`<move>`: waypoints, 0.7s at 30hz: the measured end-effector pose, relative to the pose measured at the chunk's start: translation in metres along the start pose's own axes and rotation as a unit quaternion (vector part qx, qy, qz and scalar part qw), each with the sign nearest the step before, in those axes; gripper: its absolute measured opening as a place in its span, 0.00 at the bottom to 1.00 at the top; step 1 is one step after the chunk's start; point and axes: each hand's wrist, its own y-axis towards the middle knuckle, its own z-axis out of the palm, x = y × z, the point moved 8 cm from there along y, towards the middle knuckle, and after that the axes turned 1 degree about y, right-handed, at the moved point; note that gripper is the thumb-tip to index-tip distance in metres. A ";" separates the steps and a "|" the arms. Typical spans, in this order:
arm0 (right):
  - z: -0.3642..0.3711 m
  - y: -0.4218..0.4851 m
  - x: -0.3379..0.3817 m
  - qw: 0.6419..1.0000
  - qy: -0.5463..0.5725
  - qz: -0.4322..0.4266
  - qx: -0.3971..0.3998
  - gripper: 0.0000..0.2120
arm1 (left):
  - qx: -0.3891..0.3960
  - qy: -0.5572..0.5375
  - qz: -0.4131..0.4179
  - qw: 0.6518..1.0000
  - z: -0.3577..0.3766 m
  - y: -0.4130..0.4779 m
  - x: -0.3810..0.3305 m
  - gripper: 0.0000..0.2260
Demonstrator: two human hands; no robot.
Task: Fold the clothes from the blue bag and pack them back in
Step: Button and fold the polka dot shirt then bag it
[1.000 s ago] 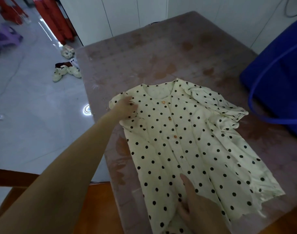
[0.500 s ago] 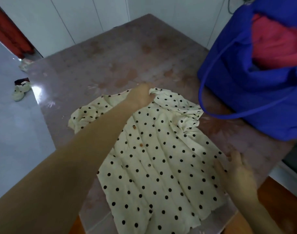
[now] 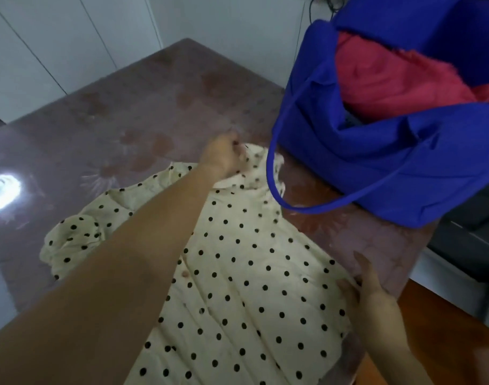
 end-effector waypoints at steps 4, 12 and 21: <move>-0.012 0.000 0.008 0.999 -0.006 -0.015 -0.035 0.25 | -0.065 -0.073 -0.080 0.992 -0.045 0.011 0.032 0.06; -0.045 -0.058 0.057 0.932 -0.065 -0.293 -0.204 0.18 | -0.068 -0.369 -0.074 0.924 -0.081 -0.042 0.070 0.15; 0.026 -0.102 0.086 0.886 -0.113 -0.449 0.019 0.20 | -0.075 0.009 -0.130 0.989 -0.080 -0.118 0.174 0.14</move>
